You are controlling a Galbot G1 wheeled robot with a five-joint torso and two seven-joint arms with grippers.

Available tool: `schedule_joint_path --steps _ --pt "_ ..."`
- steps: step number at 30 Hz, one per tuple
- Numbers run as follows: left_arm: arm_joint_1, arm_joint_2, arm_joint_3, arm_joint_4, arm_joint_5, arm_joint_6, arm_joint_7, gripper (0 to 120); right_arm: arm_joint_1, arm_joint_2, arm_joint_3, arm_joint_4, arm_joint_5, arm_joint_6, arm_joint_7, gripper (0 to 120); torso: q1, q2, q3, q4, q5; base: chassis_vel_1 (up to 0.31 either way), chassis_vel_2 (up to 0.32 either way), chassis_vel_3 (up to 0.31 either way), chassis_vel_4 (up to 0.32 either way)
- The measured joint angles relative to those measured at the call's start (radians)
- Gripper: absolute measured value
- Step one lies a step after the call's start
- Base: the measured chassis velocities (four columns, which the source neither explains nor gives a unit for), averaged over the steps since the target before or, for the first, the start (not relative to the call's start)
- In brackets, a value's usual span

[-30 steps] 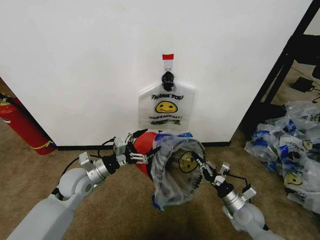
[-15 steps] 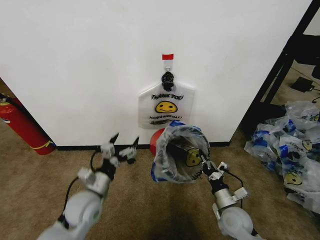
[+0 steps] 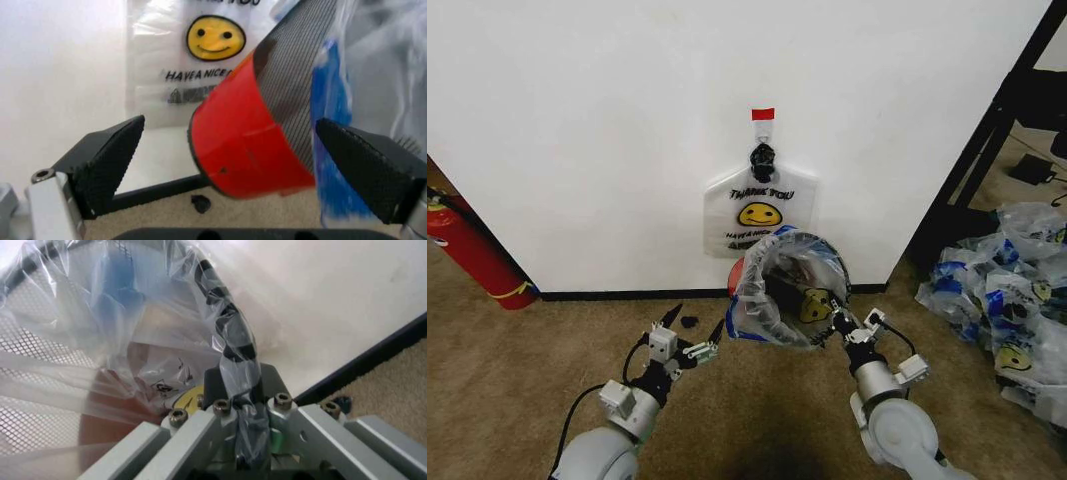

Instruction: Pick up the garbage bag from the wall and place it over the trash bin.

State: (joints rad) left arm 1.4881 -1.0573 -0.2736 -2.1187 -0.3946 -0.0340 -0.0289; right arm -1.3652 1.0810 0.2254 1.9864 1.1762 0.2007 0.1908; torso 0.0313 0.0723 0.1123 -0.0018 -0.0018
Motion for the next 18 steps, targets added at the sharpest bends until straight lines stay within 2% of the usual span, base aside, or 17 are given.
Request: schedule_joint_path --steps 4,18 --pt "-0.005 -0.023 0.010 -0.010 0.017 0.025 -0.003 100 -0.010 0.003 0.003 0.003 -0.002 0.000 -0.001 0 0.000 0.000 0.000 0.0003 0.0002 0.000 0.000 0.000 0.000" --pt "-0.067 -0.059 0.016 0.065 0.084 0.024 -0.028 100 -0.044 0.013 -0.003 0.079 0.000 -0.027 0.031 0 0.000 0.000 0.000 0.0003 0.0000 0.000 0.000 0.000 0.000"
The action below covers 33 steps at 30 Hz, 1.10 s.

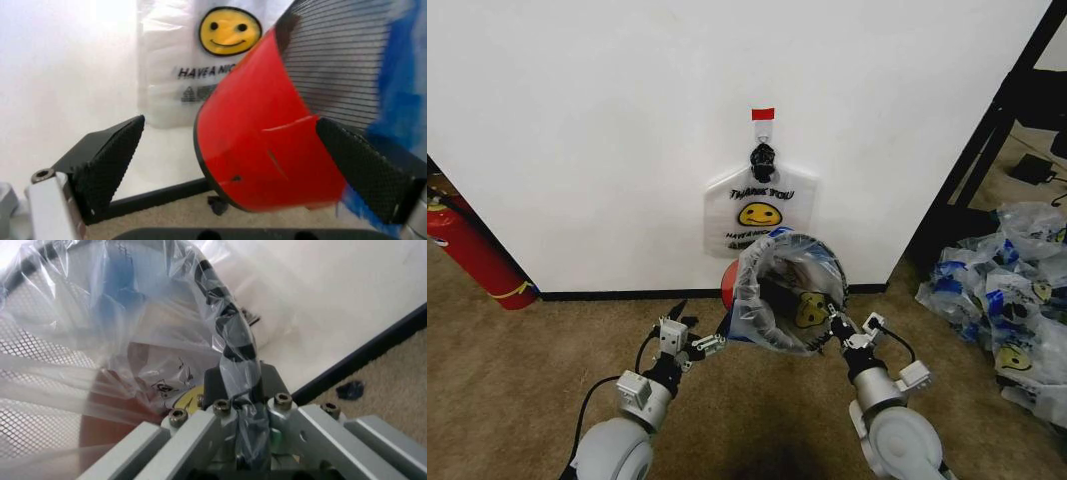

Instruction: Pick up the garbage bag from the wall and place it over the trash bin.

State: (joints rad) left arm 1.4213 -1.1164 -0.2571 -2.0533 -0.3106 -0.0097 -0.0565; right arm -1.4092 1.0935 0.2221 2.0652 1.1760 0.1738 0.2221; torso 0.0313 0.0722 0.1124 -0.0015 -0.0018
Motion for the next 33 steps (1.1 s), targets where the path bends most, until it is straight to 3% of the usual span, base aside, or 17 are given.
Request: schedule_joint_path --steps 5,13,20,27,33 --pt "-0.036 -0.011 -0.002 0.054 0.020 -0.026 -0.003 100 -0.027 0.008 -0.013 0.060 0.006 -0.036 0.055 0 0.000 0.000 0.000 -0.0001 -0.0001 0.000 0.000 0.000 0.000" --pt "-0.037 -0.004 -0.007 0.069 -0.005 -0.077 0.052 100 -0.034 0.012 -0.014 0.083 0.016 -0.056 0.097 0 0.000 0.000 0.000 -0.0001 0.0000 0.000 0.000 0.000 0.000" --pt "-0.023 0.008 -0.022 0.075 -0.005 -0.150 0.165 100 -0.014 0.020 0.000 0.079 0.044 -0.085 0.179 0 0.000 0.000 0.000 -0.0001 -0.0001 0.000 0.000 0.000 0.000" --pt "-0.024 0.007 -0.050 0.107 0.011 -0.264 0.473 100 0.042 0.043 0.006 0.003 0.053 -0.105 0.250 0 0.000 0.000 0.000 0.0000 0.0000 0.000 0.000 0.000 0.000" --pt "-0.041 0.007 -0.055 0.132 0.016 -0.277 0.481 100 0.045 0.045 0.006 -0.007 0.049 -0.103 0.235 0 0.000 0.000 0.000 0.0000 0.0000 0.000 0.000 0.000 0.000"
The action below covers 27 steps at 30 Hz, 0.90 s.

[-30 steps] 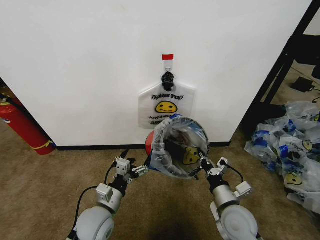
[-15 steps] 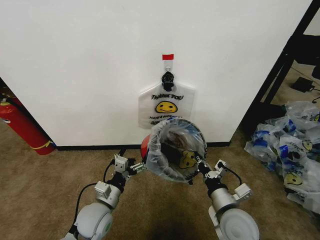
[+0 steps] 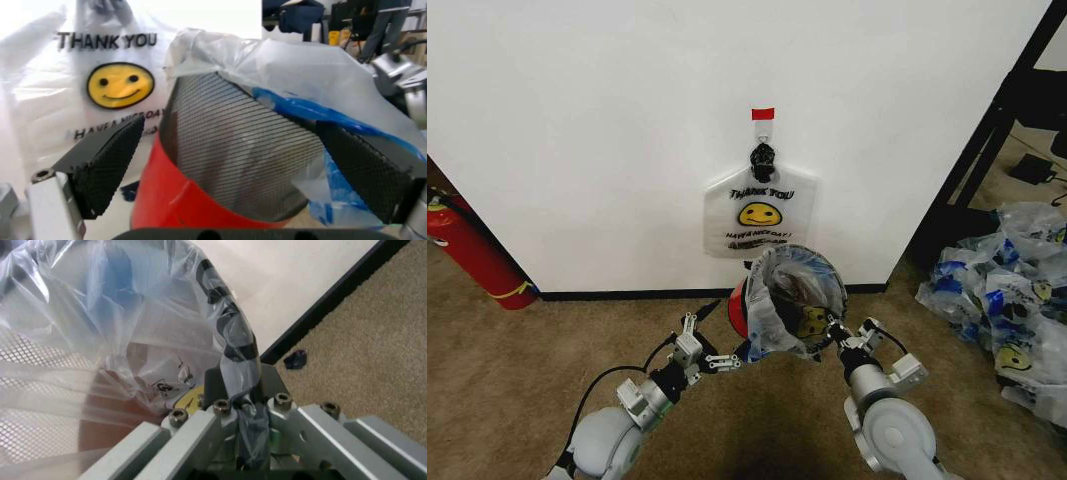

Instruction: Pick up the garbage bag from the wall and place it over the trash bin.

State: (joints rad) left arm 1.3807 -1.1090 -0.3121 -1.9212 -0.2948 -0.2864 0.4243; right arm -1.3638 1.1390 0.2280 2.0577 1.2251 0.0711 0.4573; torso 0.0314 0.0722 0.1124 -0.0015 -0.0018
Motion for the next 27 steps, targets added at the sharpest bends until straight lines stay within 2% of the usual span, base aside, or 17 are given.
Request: schedule_joint_path --steps 9,15,18,22,27 --pt "-0.044 0.010 -0.036 0.061 -0.020 -0.018 -0.035 100 -0.007 -0.017 0.020 -0.012 -0.017 0.000 -0.038 0 0.000 0.000 0.000 -0.0001 0.0000 0.000 0.000 0.000 0.000" --pt "-0.032 0.028 -0.083 0.065 -0.031 -0.030 -0.033 100 0.007 -0.019 0.046 -0.031 -0.005 0.003 -0.043 0 0.000 0.000 0.000 -0.0001 0.0000 0.000 0.000 0.000 0.000" --pt "0.001 0.039 -0.107 0.030 -0.059 -0.034 0.015 100 0.011 -0.018 0.052 -0.033 0.002 0.004 -0.043 0 0.000 0.000 0.000 -0.0001 -0.0001 0.000 0.000 0.000 0.000" --pt "0.058 0.048 -0.113 -0.027 -0.057 -0.055 0.155 100 0.016 -0.015 0.054 -0.036 0.005 0.005 -0.043 0 0.000 0.000 0.000 0.0002 0.0001 0.000 0.000 0.000 0.000" --pt "0.055 0.026 -0.092 -0.034 0.001 -0.056 0.170 100 0.017 -0.010 0.045 -0.034 0.002 0.005 -0.043 0 0.000 0.000 0.000 0.0000 -0.0001 0.000 0.000 0.000 0.000"
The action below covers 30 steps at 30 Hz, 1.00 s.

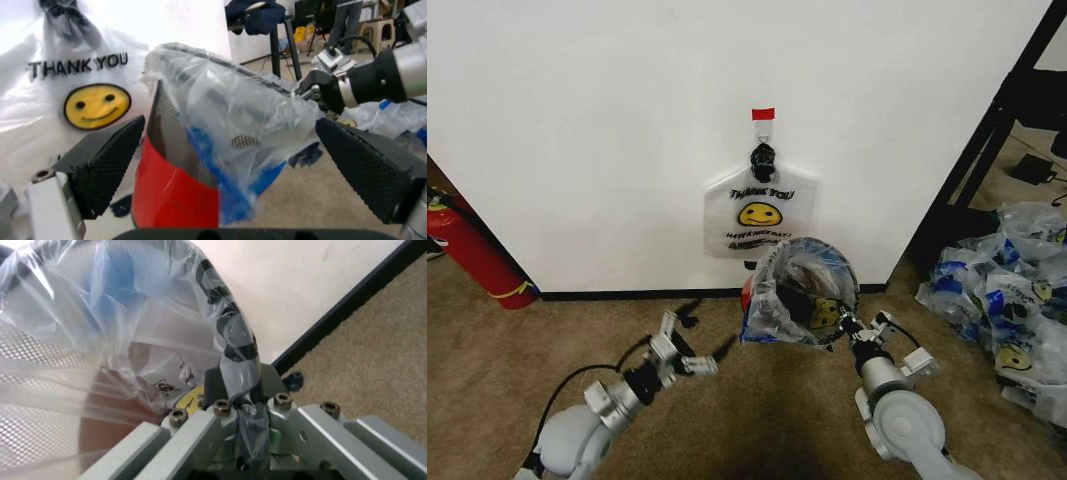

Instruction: Pick up the garbage bag from the wall and place it over the trash bin.

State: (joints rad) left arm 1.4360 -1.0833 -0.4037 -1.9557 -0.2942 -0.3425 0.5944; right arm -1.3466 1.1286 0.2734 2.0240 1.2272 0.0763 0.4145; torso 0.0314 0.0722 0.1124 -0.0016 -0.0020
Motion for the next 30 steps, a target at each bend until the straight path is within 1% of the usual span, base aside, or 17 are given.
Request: schedule_joint_path --steps 4,9,11,14,18,20,25,30 --pt "-0.034 -0.029 0.020 0.025 0.064 0.030 -0.028 100 -0.014 0.003 -0.005 0.027 -0.005 -0.001 0.000 0 0.000 0.000 0.000 0.0000 0.0000 0.000 0.000 0.000 0.000" --pt "-0.051 -0.030 0.026 0.046 0.071 0.053 -0.103 100 -0.038 0.001 0.000 0.044 -0.007 -0.002 0.000 0 0.000 0.000 0.000 -0.0001 0.0001 0.000 0.000 0.000 0.000" --pt "-0.064 -0.030 0.027 0.068 0.073 0.057 -0.128 100 -0.048 0.000 0.001 0.055 -0.008 -0.005 0.000 0 0.000 0.000 0.000 0.0000 0.0001 0.000 0.000 0.000 0.000" --pt "-0.073 -0.029 0.027 0.091 0.079 0.057 -0.132 100 -0.053 0.001 0.001 0.067 -0.008 -0.011 0.006 0 0.000 0.000 0.000 0.0000 0.0002 0.000 0.000 0.000 0.000" --pt "-0.097 -0.020 0.024 0.168 0.096 0.045 -0.132 100 -0.073 0.001 0.001 0.113 -0.006 -0.037 0.033 0 0.000 0.000 0.000 0.0000 0.0000 0.000 0.000 0.000 0.000" --pt "-0.103 -0.015 0.021 0.193 0.094 0.036 -0.135 100 -0.086 -0.003 -0.003 0.136 -0.003 -0.050 0.045 0 0.000 0.000 0.000 0.0000 0.0000 0.000 0.000 0.000 0.000" --pt "-0.105 -0.014 0.019 0.201 0.081 0.025 -0.147 100 -0.101 -0.005 -0.021 0.164 -0.004 -0.064 0.055 0 0.000 0.000 0.000 0.0000 0.0000 0.000 0.000 0.000 0.000" --pt "-0.103 -0.018 0.018 0.187 0.077 0.025 -0.164 100 -0.106 -0.002 -0.045 0.168 -0.020 -0.067 0.060 0 0.000 0.000 0.000 0.0000 0.0002 0.000 0.000 0.000 0.000"
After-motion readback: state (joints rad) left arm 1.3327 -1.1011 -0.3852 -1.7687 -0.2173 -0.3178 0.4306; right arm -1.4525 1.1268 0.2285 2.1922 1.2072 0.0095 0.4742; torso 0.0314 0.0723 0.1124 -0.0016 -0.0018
